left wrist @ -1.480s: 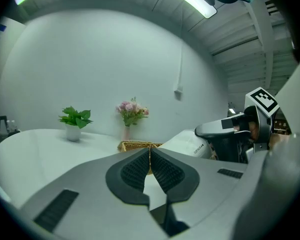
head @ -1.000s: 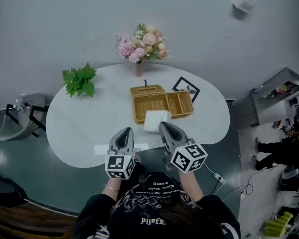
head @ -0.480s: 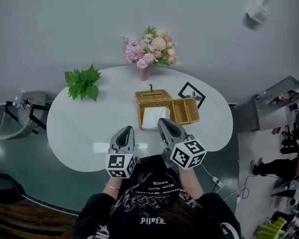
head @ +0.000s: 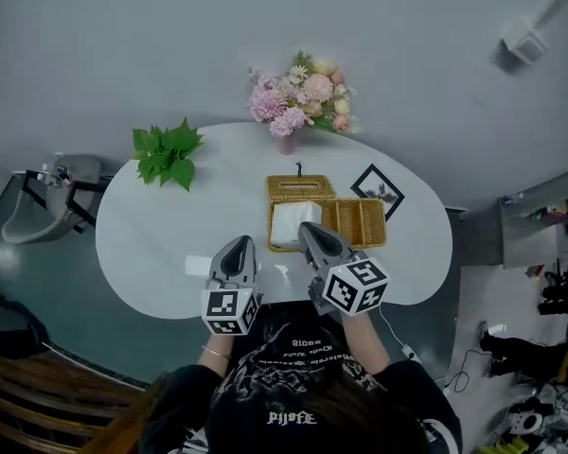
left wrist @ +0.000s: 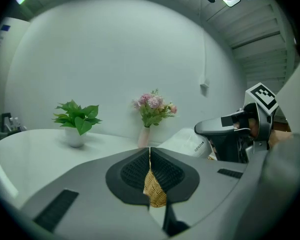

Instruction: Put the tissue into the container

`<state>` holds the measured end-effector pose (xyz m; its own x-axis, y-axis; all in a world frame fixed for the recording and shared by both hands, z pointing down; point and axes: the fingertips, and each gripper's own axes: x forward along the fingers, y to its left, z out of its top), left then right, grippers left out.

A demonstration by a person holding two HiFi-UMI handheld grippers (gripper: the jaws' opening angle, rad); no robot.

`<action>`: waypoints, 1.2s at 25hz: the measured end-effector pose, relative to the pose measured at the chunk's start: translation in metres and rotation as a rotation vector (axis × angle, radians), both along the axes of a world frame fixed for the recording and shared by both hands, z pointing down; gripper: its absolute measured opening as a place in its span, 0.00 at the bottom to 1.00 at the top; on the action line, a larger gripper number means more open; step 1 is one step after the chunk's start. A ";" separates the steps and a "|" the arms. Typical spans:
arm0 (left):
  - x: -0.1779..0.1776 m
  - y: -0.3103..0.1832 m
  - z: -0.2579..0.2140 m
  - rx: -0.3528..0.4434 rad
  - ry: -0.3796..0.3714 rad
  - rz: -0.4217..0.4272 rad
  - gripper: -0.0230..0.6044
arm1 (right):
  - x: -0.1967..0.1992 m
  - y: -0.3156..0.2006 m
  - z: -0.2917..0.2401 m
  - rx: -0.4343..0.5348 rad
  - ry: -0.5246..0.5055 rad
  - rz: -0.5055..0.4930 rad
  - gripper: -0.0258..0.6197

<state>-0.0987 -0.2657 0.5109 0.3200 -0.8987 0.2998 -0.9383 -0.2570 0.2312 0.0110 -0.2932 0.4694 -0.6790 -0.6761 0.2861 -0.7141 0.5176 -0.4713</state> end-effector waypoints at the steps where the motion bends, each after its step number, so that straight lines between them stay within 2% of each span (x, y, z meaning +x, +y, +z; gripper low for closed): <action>1: 0.000 -0.001 0.001 -0.005 -0.003 -0.008 0.08 | 0.000 -0.002 0.002 -0.006 -0.004 -0.008 0.08; 10: -0.002 -0.012 0.005 -0.019 -0.030 -0.077 0.08 | 0.004 -0.016 0.023 -0.063 -0.002 -0.080 0.08; 30: 0.001 -0.020 0.004 -0.016 -0.050 -0.156 0.08 | 0.006 -0.033 0.080 -0.160 0.051 -0.129 0.08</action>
<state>-0.0975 -0.2853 0.5150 0.1613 -0.9313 0.3267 -0.9770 -0.1040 0.1862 0.0173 -0.3262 0.5493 -0.7391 -0.5276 0.4189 -0.6716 0.5282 -0.5197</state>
